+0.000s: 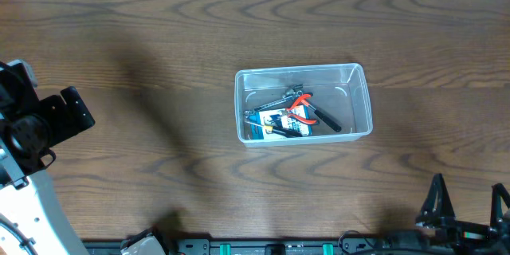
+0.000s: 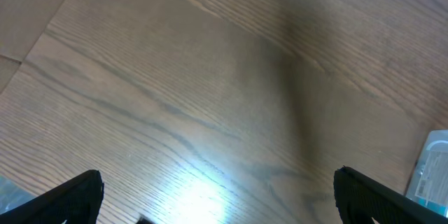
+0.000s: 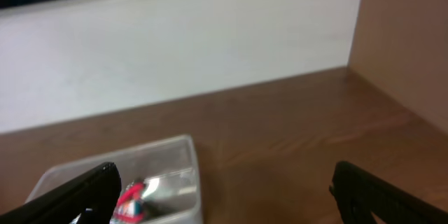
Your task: Pack container
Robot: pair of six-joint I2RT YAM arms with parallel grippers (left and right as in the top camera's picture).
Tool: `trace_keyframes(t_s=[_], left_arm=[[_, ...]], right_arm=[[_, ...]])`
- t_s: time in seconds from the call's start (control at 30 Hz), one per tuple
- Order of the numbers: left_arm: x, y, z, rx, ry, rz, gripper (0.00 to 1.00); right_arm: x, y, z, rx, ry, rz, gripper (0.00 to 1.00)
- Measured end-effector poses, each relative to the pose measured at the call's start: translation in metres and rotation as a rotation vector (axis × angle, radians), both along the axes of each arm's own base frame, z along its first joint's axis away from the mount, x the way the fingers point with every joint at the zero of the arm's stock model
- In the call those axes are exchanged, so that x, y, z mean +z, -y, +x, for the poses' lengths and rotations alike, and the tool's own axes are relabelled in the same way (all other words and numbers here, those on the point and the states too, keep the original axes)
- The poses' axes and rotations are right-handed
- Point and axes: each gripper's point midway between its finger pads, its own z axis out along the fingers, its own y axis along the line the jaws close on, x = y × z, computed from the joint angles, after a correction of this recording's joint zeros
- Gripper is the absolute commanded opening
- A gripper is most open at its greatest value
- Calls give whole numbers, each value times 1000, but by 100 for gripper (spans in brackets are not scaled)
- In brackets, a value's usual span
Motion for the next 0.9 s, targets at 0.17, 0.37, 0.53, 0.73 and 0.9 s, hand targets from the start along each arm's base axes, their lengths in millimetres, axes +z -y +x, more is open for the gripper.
trace_keyframes(t_s=[0.17,0.37,0.53,0.73,0.9], left_arm=[[0,0,0,0,0,0,98],[0,0,0,0,0,0,98],[0,0,0,0,0,0,98],[0,0,0,0,0,0,98],[0,0,0,0,0,0,98]], right_arm=[[-13,4,19,-29,65,-82,99],[-43,0,58,5,51,-186,99],[-64,-6,86,40,81,-221,99],[-93,-8,106,57,75,-233,99],[-120,-10,117,77,40,-234,99]])
